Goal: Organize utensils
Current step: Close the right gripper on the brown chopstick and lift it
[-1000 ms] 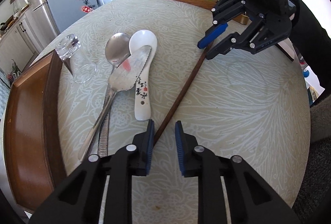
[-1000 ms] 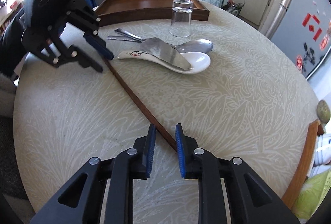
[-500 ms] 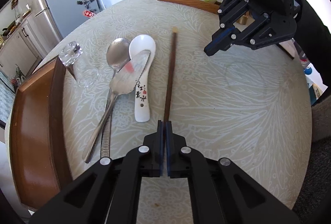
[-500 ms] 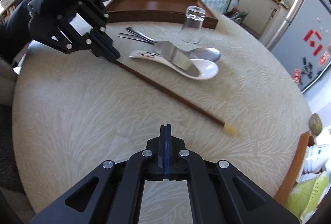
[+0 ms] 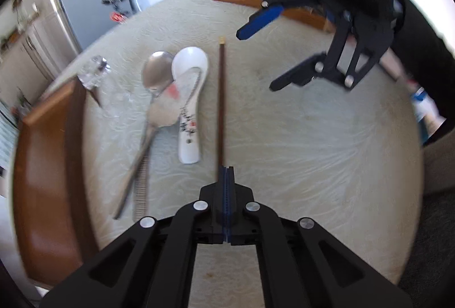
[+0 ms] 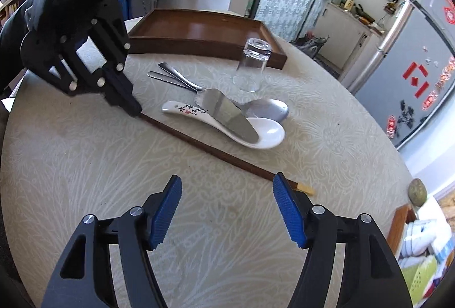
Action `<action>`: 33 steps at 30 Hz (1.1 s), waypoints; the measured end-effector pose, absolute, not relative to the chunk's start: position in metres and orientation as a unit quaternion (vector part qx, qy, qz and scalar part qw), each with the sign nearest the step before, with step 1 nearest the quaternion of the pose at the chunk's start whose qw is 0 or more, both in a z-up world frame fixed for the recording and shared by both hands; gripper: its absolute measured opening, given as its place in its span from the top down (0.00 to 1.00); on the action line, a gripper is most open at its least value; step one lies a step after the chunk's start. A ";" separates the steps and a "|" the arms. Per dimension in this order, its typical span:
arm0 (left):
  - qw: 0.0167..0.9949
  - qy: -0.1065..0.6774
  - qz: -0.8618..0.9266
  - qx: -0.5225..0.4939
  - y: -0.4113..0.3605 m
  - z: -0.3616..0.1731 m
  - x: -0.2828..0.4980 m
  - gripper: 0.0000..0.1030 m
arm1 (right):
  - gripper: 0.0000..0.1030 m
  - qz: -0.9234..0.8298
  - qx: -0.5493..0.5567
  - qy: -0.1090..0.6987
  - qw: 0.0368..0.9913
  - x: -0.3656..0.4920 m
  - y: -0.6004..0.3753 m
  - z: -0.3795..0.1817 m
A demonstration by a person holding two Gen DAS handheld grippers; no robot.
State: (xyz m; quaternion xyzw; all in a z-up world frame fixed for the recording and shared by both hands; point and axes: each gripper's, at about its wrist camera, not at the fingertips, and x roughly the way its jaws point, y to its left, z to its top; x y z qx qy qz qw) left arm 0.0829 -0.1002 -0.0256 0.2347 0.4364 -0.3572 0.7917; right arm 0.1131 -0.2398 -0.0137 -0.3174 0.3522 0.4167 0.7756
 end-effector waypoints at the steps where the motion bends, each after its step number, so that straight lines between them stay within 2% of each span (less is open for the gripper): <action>1: 0.793 0.441 -0.350 0.234 -0.099 -0.028 0.084 1.00 | 0.35 0.423 -0.319 0.360 0.768 0.118 -0.239 -0.014; 3: 0.797 0.438 -0.348 0.230 -0.096 -0.028 0.083 0.93 | 0.38 0.431 -0.326 0.370 0.756 0.130 -0.238 -0.014; 5: 0.801 0.434 -0.349 0.221 -0.094 -0.025 0.082 0.69 | 0.51 0.443 -0.319 0.388 0.743 0.146 -0.241 -0.013; 8: 0.805 0.428 -0.346 0.222 -0.094 -0.022 0.081 0.56 | 0.53 0.459 -0.314 0.403 0.727 0.161 -0.242 -0.014; 10: 0.805 0.426 -0.347 0.222 -0.094 -0.023 0.080 0.53 | 0.53 0.463 -0.322 0.409 0.717 0.166 -0.240 -0.017; 21: 0.791 0.446 -0.364 0.207 -0.097 -0.036 0.082 0.53 | 0.51 0.485 -0.303 0.435 0.695 0.179 -0.245 -0.026; 22: 0.791 0.446 -0.366 0.205 -0.097 -0.037 0.082 0.55 | 0.52 0.484 -0.303 0.434 0.697 0.178 -0.247 -0.026; 24: 0.789 0.445 -0.369 0.209 -0.098 -0.037 0.081 0.59 | 0.63 0.489 -0.303 0.433 0.694 0.173 -0.248 -0.025; 25: 0.787 0.445 -0.373 0.210 -0.099 -0.036 0.080 0.63 | 0.74 0.494 -0.306 0.432 0.689 0.169 -0.248 -0.025; 28: 0.785 0.447 -0.373 0.213 -0.099 -0.036 0.079 0.64 | 0.78 0.501 -0.309 0.431 0.684 0.162 -0.250 -0.024; 30: 0.790 0.446 -0.364 0.212 -0.098 -0.035 0.082 0.78 | 0.80 0.504 -0.308 0.426 0.685 0.158 -0.251 -0.025; 31: 0.792 0.449 -0.359 0.207 -0.096 -0.035 0.086 0.91 | 0.80 0.506 -0.307 0.425 0.685 0.157 -0.253 -0.025; 33: 0.789 0.454 -0.363 0.200 -0.092 -0.035 0.089 0.93 | 0.81 0.512 -0.304 0.427 0.680 0.152 -0.257 -0.024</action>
